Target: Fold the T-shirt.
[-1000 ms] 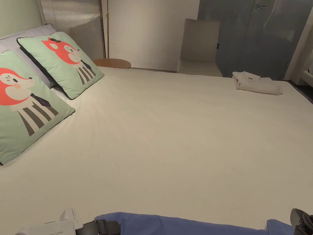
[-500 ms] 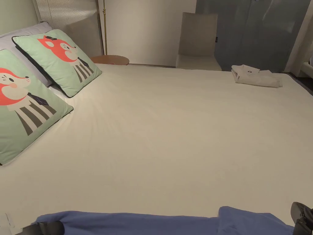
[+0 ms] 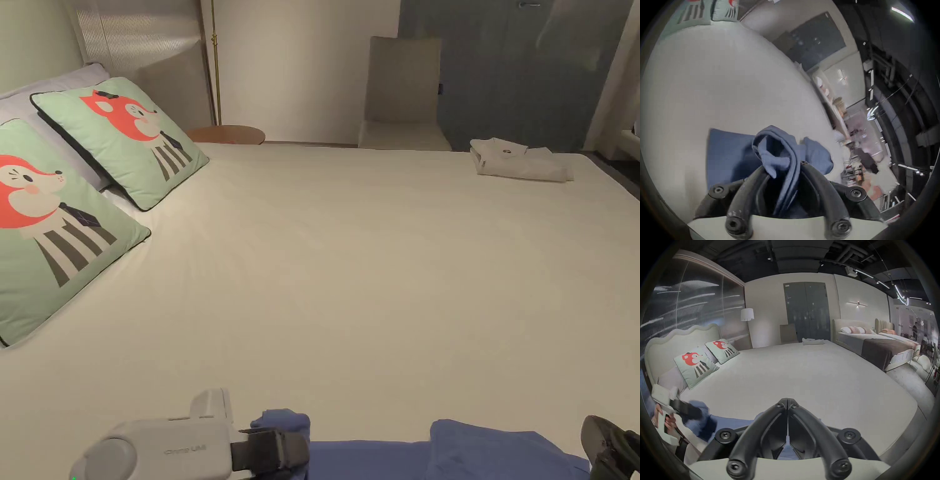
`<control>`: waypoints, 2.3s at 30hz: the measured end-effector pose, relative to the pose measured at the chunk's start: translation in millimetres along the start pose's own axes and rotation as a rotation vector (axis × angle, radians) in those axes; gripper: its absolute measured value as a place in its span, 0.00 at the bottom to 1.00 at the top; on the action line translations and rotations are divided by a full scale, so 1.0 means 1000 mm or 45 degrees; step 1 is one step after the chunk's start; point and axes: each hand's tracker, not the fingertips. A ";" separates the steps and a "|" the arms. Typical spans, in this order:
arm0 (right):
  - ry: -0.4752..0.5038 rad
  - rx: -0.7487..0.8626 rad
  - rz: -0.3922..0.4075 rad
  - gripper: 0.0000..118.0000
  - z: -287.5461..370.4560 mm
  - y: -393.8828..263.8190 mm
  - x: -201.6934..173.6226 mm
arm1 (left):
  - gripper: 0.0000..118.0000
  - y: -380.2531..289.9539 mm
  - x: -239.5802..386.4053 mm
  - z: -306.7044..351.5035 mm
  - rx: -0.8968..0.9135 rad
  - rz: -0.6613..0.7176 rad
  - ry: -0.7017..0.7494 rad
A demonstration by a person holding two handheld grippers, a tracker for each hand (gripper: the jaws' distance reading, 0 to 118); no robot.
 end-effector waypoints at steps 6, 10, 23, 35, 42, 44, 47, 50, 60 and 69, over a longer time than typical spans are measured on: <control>-0.043 0.045 -0.041 0.01 0.021 0.004 0.025 | 0.32 -0.027 0.019 -0.067 0.003 -0.029 0.326; -0.052 0.057 -0.079 0.01 0.026 0.002 0.035 | 0.92 -0.030 0.033 -0.049 0.060 -0.007 0.044; -0.009 0.046 -0.136 0.01 0.023 -0.008 0.037 | 0.01 -0.071 0.047 -0.051 0.367 -0.515 0.641; -0.072 0.050 -0.161 0.01 0.034 -0.008 0.056 | 0.01 -0.108 0.108 -0.140 0.147 -0.706 0.425; -0.085 0.063 -0.155 0.01 0.037 -0.002 0.056 | 0.01 -0.080 0.106 -0.092 0.231 -0.560 0.269; -0.076 0.065 -0.149 0.01 0.033 -0.001 0.054 | 0.01 -0.063 0.090 -0.059 0.294 -0.481 0.223; -0.052 0.064 -0.146 0.01 0.028 -0.001 0.046 | 0.01 -0.033 0.050 -0.010 0.303 -0.257 0.113; -0.025 0.053 -0.148 0.01 0.023 -0.002 0.038 | 0.01 -0.011 -0.001 0.026 0.262 -0.056 -0.002; 0.004 0.029 -0.112 0.01 0.019 0.001 0.018 | 0.92 -0.009 -0.113 0.040 0.087 0.337 -0.233; 0.003 0.025 -0.088 0.01 0.019 0.005 0.007 | 0.10 -0.021 -0.118 -0.009 0.017 0.431 -0.262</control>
